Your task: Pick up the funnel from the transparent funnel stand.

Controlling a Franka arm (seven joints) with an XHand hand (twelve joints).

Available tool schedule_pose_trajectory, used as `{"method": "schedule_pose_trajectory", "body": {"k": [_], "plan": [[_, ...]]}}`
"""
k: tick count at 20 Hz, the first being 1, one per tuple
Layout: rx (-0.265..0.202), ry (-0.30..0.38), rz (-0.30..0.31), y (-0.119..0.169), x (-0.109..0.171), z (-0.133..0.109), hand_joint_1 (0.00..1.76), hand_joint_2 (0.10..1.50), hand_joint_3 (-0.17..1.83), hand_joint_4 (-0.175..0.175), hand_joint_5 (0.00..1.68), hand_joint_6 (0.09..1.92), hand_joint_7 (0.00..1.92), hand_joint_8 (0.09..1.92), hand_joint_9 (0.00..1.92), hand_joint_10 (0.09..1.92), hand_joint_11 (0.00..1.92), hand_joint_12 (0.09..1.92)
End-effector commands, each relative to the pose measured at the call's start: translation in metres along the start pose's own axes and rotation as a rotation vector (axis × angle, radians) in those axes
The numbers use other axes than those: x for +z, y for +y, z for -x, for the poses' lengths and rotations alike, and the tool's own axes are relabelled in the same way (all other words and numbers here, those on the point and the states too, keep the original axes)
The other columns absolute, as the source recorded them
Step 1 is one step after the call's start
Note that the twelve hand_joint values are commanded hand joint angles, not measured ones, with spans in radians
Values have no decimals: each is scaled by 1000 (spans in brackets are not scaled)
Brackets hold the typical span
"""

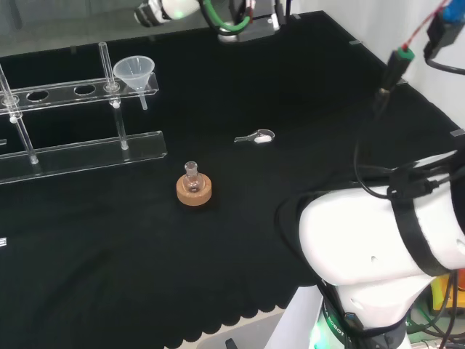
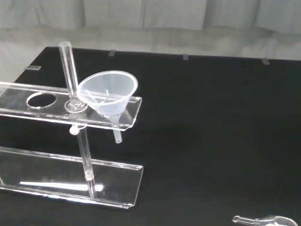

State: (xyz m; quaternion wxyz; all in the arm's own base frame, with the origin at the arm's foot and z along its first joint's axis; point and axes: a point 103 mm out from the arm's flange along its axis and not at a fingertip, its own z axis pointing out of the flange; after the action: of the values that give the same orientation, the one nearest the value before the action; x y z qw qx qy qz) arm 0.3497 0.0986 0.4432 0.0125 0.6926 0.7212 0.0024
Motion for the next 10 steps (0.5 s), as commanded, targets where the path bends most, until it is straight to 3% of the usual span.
{"method": "schedule_pose_trajectory", "body": {"k": [1, 6, 10], "plan": [[-10, -15, -26, 38, 16, -48, 311, 612, 44, 10, 0, 87, 0, 87, 0, 87, 0, 87], [12, -31, -76, 67, 31, -62, 314, 616, 43, -8, 0, 87, 0, 87, 0, 87, 0, 87], [17, 12, -91, 84, 41, -66, 341, 630, 47, -15, 0, 87, 0, 87, 0, 87, 0, 87]]}}
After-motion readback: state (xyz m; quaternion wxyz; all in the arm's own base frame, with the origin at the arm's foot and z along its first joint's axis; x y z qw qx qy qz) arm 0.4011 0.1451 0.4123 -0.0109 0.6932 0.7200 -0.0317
